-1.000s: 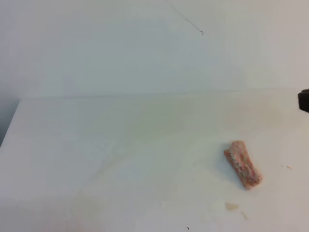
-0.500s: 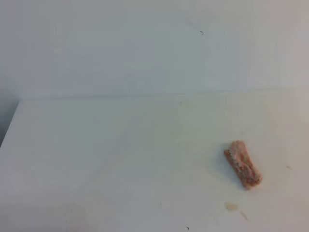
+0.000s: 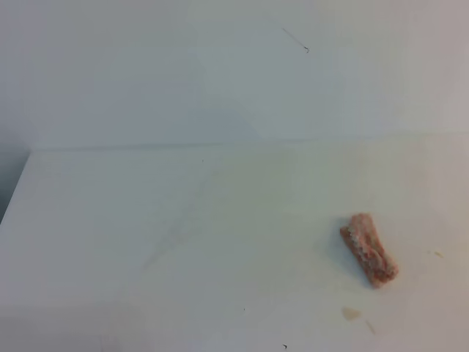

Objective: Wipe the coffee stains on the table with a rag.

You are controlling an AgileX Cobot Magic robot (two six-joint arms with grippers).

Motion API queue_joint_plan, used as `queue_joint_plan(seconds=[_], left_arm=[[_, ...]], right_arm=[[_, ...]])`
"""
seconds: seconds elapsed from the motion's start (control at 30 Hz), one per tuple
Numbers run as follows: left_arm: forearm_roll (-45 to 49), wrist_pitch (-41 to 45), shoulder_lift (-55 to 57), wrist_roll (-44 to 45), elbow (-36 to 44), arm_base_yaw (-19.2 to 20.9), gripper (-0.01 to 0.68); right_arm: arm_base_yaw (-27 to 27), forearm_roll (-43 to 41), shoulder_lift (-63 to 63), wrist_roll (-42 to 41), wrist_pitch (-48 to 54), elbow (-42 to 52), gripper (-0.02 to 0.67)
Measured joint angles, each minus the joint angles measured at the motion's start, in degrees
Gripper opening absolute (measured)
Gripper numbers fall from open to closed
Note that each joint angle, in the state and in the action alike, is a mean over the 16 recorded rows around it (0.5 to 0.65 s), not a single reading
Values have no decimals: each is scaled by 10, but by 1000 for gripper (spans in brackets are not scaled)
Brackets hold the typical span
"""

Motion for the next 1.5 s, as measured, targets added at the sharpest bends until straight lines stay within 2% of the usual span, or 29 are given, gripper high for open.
queue_joint_plan(seconds=[0.3, 0.53, 0.67, 0.93, 1.1, 1.23, 1.5], left_arm=[[0, -4, -7, 0, 11, 0, 0], [0, -4, -7, 0, 11, 0, 0], [0, -2, -3, 0, 5, 0, -1], [0, -1, -2, 0, 3, 0, -1], [0, -2, -3, 0, 5, 0, -1], [0, -3, -5, 0, 8, 0, -1], [0, -3, -5, 0, 8, 0, -1]], right_arm=[[-1, -22, -37, 0, -42, 23, -2], [-24, -98, -119, 48, -67, 72, -4], [-48, -186, -168, 130, -61, 107, -4], [-89, -408, -222, 401, 18, 167, -4], [-95, -517, -239, 535, 65, 188, -4], [-95, -562, -248, 589, 99, 195, -4], [-95, -579, -255, 599, 112, 195, -4]])
